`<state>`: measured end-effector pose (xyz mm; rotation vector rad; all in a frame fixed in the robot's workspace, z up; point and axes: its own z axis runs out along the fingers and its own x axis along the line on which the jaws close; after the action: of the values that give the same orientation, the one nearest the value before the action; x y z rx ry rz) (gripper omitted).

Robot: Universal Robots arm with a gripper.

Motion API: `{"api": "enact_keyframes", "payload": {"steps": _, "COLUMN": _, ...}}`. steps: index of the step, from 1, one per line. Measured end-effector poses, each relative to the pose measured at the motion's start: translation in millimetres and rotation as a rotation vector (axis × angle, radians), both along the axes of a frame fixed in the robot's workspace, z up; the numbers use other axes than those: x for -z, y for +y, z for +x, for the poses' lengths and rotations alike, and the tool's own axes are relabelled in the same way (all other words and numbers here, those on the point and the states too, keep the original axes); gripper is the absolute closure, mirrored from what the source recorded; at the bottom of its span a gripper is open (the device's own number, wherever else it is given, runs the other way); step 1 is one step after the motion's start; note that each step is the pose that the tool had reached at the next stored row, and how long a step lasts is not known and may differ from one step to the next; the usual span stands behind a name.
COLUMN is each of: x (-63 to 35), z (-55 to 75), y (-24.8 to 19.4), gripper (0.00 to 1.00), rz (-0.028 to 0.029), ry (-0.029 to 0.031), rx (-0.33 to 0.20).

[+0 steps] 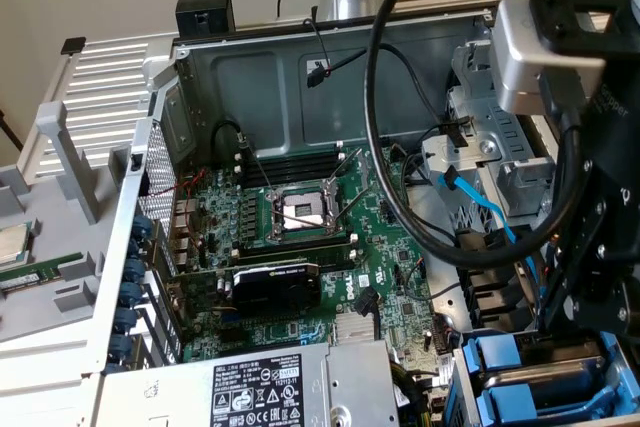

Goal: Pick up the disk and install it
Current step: 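Insert the second disk wire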

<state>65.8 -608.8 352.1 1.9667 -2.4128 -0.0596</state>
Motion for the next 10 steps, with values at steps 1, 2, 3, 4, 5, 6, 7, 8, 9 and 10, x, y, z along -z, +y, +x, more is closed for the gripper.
{"api": "enact_keyframes", "payload": {"steps": 1, "x": 0.0, "z": 0.1, "y": 0.0, "gripper": 0.84, "rz": -0.0001, "ry": 0.0003, "rx": 0.0}}
{"api": "enact_keyframes", "payload": {"steps": 2, "x": 0.0, "z": 0.2, "y": 0.0, "gripper": 0.84, "rz": -0.0003, "ry": 0.0009, "rx": 0.0}}
{"api": "enact_keyframes", "payload": {"steps": 3, "x": 0.2, "z": 0.2, "y": -0.1, "gripper": 0.84, "rz": -0.0004, "ry": 0.0016, "rx": 0.0}}
{"api": "enact_keyframes", "payload": {"steps": 4, "x": 0.7, "z": 0.2, "y": -0.1, "gripper": 0.84, "rz": -0.0002, "ry": 0.0023, "rx": 0.0}}
{"api": "enact_keyframes", "payload": {"steps": 5, "x": 1.4, "z": 0.2, "y": 0.0, "gripper": 0.84, "rz": 0.0, "ry": 0.003, "rx": 0.0}}
{"api": "enact_keyframes", "payload": {"steps": 6, "x": 2.3, "z": 0.2, "y": 0.0, "gripper": 0.84, "rz": 0.0, "ry": 0.0041, "rx": 0.0}}
{"api": "enact_keyframes", "payload": {"steps": 7, "x": 3.0, "z": 0.2, "y": 0.0, "gripper": 0.84, "rz": -0.0001, "ry": 0.0045, "rx": 0.0}}
{"api": "enact_keyframes", "payload": {"steps": 8, "x": 3.6, "z": 0.2, "y": 0.0, "gripper": 0.84, "rz": -0.0003, "ry": 0.0049, "rx": -0.001}}
{"api": "enact_keyframes", "payload": {"steps": 9, "x": 3.9, "z": 0.2, "y": 0.0, "gripper": 0.84, "rz": -0.0003, "ry": 0.0051, "rx": -0.001}}
{"api": "enact_keyframes", "payload": {"steps": 10, "x": 3.8, "z": 0.2, "y": 0.0, "gripper": 0.84, "rz": -0.0005, "ry": 0.0054, "rx": -0.003}}
